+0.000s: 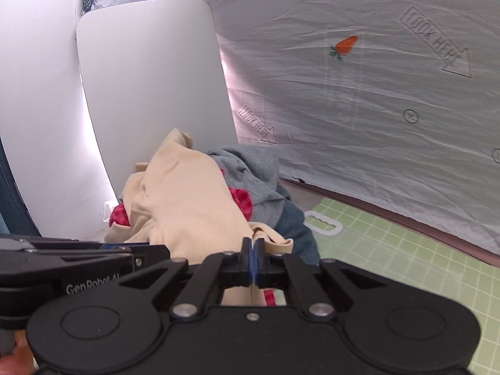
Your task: Fold clothes
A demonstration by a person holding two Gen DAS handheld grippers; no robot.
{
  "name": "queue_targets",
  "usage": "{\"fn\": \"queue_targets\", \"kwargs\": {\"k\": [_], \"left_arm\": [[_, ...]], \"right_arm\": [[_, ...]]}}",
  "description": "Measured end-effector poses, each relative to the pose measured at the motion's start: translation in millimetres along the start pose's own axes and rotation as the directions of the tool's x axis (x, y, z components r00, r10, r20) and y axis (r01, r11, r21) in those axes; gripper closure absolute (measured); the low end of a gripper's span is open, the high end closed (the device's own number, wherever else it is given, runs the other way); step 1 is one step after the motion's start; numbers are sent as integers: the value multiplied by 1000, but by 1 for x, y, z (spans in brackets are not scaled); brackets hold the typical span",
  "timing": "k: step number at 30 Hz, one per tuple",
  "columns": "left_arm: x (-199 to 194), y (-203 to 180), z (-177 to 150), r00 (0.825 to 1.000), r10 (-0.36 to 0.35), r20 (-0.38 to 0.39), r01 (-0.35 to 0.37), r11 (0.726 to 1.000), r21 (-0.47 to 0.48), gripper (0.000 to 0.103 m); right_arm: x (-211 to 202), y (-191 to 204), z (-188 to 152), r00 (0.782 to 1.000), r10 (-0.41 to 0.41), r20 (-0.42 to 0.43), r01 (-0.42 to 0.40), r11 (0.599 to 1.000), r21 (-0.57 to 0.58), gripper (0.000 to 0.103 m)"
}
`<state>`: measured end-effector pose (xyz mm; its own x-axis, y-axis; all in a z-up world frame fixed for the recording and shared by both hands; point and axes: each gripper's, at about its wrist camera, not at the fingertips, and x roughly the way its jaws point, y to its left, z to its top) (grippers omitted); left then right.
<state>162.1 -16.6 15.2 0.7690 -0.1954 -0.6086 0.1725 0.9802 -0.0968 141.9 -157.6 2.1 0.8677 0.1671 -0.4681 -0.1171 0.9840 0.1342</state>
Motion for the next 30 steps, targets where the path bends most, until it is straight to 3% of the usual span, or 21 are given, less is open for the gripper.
{"fn": "queue_targets", "kwargs": {"k": [2,6,8,11,16,27,28,30], "left_arm": [[-14,-29,-18,1000,-2,-24,2,1000,14,101],[-49,-90,-57,992,-99,-77,102,994,29,103],[-61,-121,-75,994,-73,-77,80,993,89,103],[-66,-134,-90,993,-32,-112,37,998,42,103],[-73,-114,-99,991,49,-126,-49,999,3,103],[-41,-2,-61,982,135,-130,-145,987,-71,102],[-37,12,-55,983,136,-126,-147,985,-88,98],[-31,38,-44,985,125,-118,-139,982,-125,78]], "right_arm": [[-34,-28,-20,998,-55,-10,55,998,32,103],[-106,-91,-66,986,-146,-80,155,981,119,103],[-132,-113,-87,978,-166,-123,184,971,151,103],[-160,-134,-118,967,-178,-182,209,963,168,103],[-168,-138,-141,960,-164,-225,203,966,160,103],[-75,-66,-98,970,-101,-220,130,984,122,103],[-63,-58,-92,971,-93,-219,121,985,121,103],[-37,-42,-82,972,-74,-224,102,988,114,101]]}}
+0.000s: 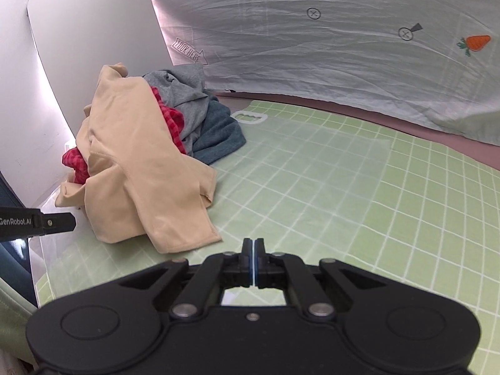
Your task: Fold clothes
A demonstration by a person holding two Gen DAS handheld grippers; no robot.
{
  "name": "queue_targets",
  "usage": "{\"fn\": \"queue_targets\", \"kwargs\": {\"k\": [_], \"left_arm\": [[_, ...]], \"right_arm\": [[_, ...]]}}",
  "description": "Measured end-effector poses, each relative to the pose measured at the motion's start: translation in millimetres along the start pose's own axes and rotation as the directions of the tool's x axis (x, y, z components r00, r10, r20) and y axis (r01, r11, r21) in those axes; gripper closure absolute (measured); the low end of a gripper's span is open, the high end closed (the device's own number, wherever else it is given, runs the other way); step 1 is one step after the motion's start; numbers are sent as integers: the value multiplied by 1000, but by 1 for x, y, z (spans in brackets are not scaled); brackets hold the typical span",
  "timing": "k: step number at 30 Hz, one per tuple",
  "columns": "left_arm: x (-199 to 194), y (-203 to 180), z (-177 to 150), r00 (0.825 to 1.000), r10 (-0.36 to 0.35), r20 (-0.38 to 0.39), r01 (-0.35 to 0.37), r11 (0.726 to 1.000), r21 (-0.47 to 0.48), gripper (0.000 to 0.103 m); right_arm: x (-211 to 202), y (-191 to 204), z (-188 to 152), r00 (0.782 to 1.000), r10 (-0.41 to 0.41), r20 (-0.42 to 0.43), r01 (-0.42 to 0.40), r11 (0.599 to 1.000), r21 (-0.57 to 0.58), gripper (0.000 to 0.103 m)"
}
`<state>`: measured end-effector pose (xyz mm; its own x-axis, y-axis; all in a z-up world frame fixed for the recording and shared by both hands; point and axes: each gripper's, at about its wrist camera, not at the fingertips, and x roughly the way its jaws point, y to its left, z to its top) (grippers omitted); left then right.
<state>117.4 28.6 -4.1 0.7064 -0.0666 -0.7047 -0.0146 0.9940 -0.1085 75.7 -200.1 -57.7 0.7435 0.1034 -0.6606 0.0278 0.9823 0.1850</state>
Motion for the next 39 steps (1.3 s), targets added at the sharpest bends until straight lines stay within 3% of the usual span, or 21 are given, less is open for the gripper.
{"fn": "queue_targets", "kwargs": {"k": [2,3,5,7,14,18,19,21,23,25,30,33,34,36,37,39], "left_arm": [[9,17,13,1000,5,-7,-5,1000,-12,61],[14,24,19,1000,4,-11,-4,1000,-13,60],[24,34,31,999,-22,-23,22,1000,-14,56],[35,39,39,999,-38,-34,38,999,-16,50],[64,39,58,992,-115,-55,115,993,-15,38],[76,32,63,983,-164,-80,165,986,8,37],[78,30,64,980,-181,-83,183,983,13,38],[79,28,64,979,-190,-77,193,981,23,48],[82,27,65,981,-172,-87,174,984,24,69],[84,30,66,978,-182,-102,183,983,1,80],[80,32,65,976,-195,-101,194,981,-18,90],[72,32,61,974,-210,-79,208,978,-34,92],[68,30,60,975,-211,-75,210,977,-29,92],[60,25,57,975,-212,-66,212,977,-12,93],[56,22,54,976,-210,-61,211,978,4,93],[48,15,51,977,-206,-49,208,978,29,93]], "right_arm": [[21,18,12,1000,15,-12,-15,1000,-2,95],[32,26,17,1000,23,-20,-23,1000,3,94],[50,40,27,999,32,-32,-31,999,23,80],[64,53,36,999,40,-37,-38,999,37,73],[93,86,47,996,66,-58,-66,998,1,60],[93,90,40,996,56,-64,-56,998,-3,53],[92,88,36,996,59,-69,-58,998,10,50],[91,84,29,995,62,-82,-60,998,31,50],[94,83,21,993,55,-106,-52,998,31,49],[98,84,16,991,44,-124,-42,999,13,49],[107,96,14,992,26,-123,-32,998,-47,44],[113,103,15,990,33,-136,-46,995,-94,44],[115,105,15,988,43,-147,-60,992,-111,49],[118,109,16,984,63,-169,-88,986,-145,81],[119,110,16,982,67,-175,-95,983,-157,90],[111,107,15,986,58,-157,-83,984,-160,95]]}}
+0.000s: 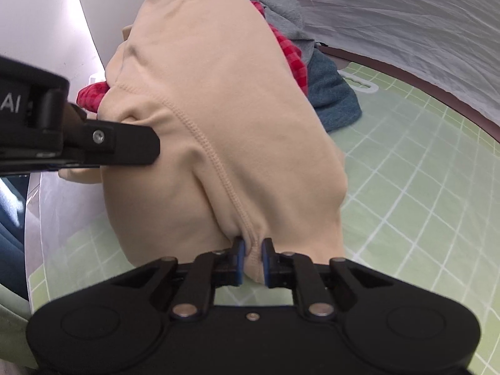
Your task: Fold clothes
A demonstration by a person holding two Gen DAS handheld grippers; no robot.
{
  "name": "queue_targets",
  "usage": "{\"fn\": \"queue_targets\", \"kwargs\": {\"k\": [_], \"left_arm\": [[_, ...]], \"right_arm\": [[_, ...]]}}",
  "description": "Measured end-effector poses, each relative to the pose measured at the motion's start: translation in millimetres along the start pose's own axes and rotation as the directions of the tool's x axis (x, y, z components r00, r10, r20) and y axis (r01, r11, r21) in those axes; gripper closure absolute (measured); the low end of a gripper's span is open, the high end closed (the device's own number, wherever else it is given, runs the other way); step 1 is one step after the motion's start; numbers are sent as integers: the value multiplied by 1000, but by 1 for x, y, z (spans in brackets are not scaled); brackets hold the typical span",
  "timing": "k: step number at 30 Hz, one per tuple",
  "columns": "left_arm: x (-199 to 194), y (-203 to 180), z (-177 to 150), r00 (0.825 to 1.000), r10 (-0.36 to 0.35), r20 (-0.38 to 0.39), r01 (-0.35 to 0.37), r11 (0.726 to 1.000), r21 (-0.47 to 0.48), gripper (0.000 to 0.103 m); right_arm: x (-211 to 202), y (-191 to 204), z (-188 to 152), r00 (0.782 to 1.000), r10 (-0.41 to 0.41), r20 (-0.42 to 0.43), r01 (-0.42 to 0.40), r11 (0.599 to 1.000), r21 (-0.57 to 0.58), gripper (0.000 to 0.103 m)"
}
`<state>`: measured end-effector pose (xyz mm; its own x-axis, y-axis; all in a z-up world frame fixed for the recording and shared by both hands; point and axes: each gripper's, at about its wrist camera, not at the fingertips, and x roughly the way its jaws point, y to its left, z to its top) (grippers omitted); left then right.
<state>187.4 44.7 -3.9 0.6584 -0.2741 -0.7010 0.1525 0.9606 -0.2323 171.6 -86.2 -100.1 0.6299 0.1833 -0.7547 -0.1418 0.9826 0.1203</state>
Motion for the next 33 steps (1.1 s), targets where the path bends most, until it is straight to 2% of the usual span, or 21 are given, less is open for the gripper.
{"fn": "queue_targets", "kwargs": {"k": [5,9,14,18,20,23,28,30,31,33], "left_arm": [[-17,-27,-12,1000,-18,19,17,998,69,93],[-30,-70,-39,999,-49,22,45,984,173,93],[-45,-137,-88,990,-139,-20,140,960,241,93],[-61,-201,-132,974,-219,-62,228,932,281,93],[-75,-240,-153,956,-280,-85,293,912,287,93],[-89,-292,-178,918,-378,-119,396,877,271,93],[-112,-380,-212,835,-524,-168,550,785,285,93],[-114,-398,-216,808,-560,-184,590,764,261,93],[-114,-405,-217,798,-573,-187,602,760,245,93],[-113,-412,-214,801,-574,-172,599,764,241,93]], "right_arm": [[-36,-28,-16,997,-54,57,48,995,92,98],[-79,-63,-36,987,-120,107,102,982,161,98],[-132,-120,-91,962,-232,143,194,951,239,98],[-182,-170,-135,931,-334,148,281,914,293,98],[-212,-197,-157,910,-386,153,324,890,321,98],[-256,-234,-181,868,-469,161,394,850,349,98],[-331,-302,-217,799,-576,175,454,768,452,98],[-351,-320,-224,776,-604,182,465,743,482,98],[-359,-327,-227,767,-614,186,466,732,497,98],[-364,-334,-227,763,-616,198,455,728,512,98]]}}
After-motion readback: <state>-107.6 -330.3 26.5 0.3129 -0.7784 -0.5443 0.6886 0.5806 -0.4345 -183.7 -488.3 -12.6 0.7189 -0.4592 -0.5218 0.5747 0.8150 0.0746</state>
